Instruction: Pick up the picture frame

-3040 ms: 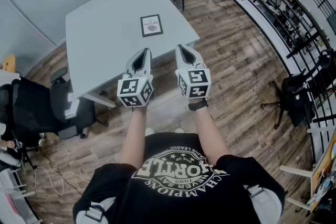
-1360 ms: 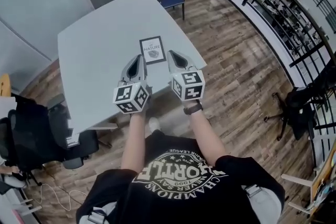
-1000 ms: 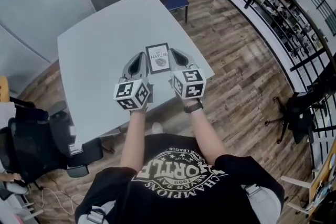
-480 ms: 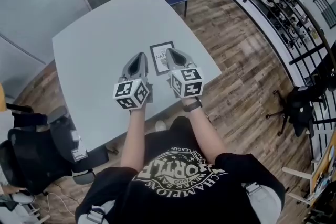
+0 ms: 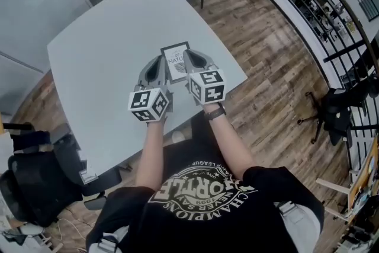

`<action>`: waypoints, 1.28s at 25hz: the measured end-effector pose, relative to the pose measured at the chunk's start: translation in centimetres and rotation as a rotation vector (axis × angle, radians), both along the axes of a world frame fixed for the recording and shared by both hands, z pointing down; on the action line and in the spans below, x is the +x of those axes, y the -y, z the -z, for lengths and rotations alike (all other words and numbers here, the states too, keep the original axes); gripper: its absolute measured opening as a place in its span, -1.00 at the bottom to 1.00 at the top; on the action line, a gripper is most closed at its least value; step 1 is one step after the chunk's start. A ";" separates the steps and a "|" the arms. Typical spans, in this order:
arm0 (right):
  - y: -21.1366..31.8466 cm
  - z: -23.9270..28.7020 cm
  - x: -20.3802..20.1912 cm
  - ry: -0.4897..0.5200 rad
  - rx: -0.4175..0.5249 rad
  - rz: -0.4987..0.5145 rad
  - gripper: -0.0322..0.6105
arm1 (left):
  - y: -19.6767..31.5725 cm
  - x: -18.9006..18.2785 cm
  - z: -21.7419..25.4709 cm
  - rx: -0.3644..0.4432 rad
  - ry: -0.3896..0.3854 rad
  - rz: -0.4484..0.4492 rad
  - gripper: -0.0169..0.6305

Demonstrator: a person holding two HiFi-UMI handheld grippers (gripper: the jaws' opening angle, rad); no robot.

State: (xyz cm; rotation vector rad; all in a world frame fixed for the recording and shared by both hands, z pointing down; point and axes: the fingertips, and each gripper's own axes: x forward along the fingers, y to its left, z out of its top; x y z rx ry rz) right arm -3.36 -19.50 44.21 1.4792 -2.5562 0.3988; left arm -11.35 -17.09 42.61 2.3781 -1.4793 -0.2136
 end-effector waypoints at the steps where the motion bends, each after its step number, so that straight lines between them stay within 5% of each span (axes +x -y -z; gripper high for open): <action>1: 1.1 -0.2 0.0 0.000 -0.004 0.008 -0.90 | 1.0 -0.1 0.0 0.006 0.006 0.012 -0.93; 17: 10.1 -10.9 0.2 -0.130 -0.206 0.077 -0.90 | 10.0 -2.1 -10.7 -0.225 0.086 0.115 -0.92; 32: 14.1 -18.6 3.4 -0.196 -0.350 0.079 -0.89 | 13.9 0.7 -19.4 -0.412 0.163 0.043 -0.80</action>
